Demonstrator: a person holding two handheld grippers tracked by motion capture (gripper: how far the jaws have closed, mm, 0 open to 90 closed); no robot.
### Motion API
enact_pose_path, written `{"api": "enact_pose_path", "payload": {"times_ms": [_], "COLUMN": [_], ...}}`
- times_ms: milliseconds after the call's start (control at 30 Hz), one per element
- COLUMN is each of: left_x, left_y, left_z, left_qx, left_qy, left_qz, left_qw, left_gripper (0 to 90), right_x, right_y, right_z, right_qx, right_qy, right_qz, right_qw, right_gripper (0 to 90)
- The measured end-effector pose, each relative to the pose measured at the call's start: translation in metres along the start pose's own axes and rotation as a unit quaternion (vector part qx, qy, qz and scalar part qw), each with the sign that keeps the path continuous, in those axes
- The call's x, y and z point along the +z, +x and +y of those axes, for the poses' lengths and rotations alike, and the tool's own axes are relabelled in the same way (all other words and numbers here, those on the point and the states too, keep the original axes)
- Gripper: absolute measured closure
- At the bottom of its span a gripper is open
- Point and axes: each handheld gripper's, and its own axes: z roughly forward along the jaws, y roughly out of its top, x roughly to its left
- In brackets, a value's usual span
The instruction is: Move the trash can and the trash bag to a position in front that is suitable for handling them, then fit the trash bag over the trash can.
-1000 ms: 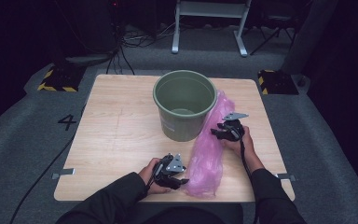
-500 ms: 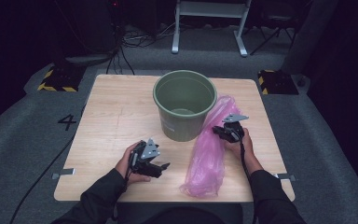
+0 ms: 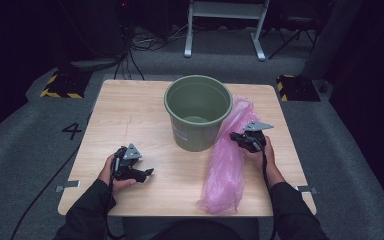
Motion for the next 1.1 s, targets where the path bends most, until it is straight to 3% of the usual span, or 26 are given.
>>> {"api": "enact_pose_path", "payload": {"times_ms": [133, 200, 333, 833, 1100], "left_x": [0.004, 0.006, 0.007, 0.008, 0.008], "left_y": [0.004, 0.006, 0.008, 0.009, 0.009], "left_z": [-0.002, -0.004, -0.002, -0.001, -0.001], "left_qx": [-0.011, -0.016, -0.023, -0.021, -0.022], "left_qy": [-0.007, -0.018, -0.016, -0.016, -0.016], "left_qz": [-0.006, -0.003, 0.008, 0.009, 0.010], "left_qw": [0.9999, 0.9997, 0.9996, 0.9996, 0.9996], "left_gripper": [16.9, 15.8, 15.1, 14.5, 14.3], "right_x": [-0.004, -0.006, -0.011, -0.034, -0.053], "right_y": [0.001, 0.000, -0.002, -0.007, -0.003], "right_z": [0.002, 0.003, 0.006, 0.014, 0.028], "right_qx": [-0.002, 0.001, 0.000, 0.005, -0.015], "right_qy": [-0.011, -0.018, -0.029, -0.073, -0.109], "right_qz": [-0.001, 0.000, -0.004, -0.028, -0.039], "right_qw": [0.9999, 0.9998, 0.9996, 0.9969, 0.9931], "right_gripper": [86.8, 87.0, 87.2, 88.1, 88.1]}}
